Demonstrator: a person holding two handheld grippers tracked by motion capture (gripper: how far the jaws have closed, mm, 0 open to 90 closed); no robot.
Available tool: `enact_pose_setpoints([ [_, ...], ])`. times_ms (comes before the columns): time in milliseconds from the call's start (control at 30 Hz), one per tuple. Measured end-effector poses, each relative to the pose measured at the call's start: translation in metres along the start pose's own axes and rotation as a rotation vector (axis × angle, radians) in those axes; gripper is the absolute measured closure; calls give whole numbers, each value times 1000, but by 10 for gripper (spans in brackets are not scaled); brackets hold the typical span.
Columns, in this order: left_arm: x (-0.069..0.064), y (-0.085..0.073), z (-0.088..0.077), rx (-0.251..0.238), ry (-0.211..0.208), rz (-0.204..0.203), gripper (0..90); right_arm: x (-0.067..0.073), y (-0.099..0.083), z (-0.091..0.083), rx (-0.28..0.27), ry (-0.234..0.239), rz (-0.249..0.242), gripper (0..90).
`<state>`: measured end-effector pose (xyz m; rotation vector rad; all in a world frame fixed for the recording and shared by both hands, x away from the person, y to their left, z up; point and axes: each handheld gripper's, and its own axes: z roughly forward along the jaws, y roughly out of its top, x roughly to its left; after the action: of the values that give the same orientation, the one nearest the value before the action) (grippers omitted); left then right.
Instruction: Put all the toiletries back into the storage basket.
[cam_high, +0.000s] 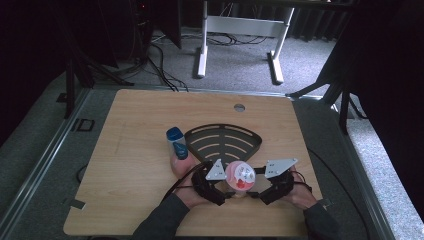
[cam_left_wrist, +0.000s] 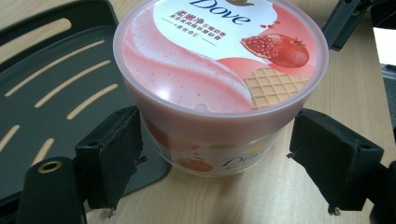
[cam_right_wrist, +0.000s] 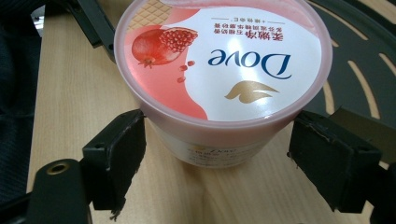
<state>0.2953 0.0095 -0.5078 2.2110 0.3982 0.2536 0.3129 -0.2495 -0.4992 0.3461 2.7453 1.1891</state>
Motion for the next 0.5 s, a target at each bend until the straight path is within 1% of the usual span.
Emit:
enact_pose_setpoints([
  [367, 7, 7, -2, 0, 24, 9, 176, -10, 9, -2, 3, -9, -13, 181],
  [500, 10, 10, 0, 4, 29, 2, 176, -14, 10, -2, 6, -12, -10, 176],
])
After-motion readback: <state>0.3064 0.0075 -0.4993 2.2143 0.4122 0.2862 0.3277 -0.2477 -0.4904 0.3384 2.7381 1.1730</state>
